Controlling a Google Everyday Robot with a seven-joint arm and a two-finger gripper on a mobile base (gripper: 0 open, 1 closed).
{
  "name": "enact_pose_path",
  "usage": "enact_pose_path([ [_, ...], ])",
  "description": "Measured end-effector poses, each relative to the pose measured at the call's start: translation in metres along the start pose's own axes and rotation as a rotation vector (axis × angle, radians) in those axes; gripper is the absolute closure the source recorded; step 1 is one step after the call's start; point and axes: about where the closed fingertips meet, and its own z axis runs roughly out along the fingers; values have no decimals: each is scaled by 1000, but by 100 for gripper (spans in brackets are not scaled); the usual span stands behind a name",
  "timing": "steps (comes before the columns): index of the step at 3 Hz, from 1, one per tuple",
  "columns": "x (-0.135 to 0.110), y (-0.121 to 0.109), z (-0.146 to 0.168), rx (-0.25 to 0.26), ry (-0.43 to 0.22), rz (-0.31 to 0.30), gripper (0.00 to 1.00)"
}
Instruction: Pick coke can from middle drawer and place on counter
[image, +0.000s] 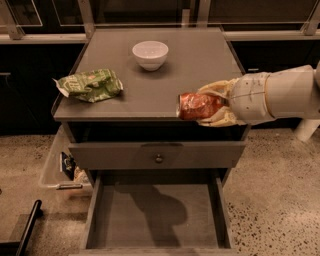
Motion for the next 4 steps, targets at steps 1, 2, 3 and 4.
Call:
enact_pose_path([
  [1, 0, -1, 1, 1, 0, -1, 100],
  [2, 7, -36, 8, 41, -9, -29, 100],
  [3, 21, -85, 28, 79, -54, -33, 100],
  [4, 42, -121, 44, 114, -79, -3, 100],
])
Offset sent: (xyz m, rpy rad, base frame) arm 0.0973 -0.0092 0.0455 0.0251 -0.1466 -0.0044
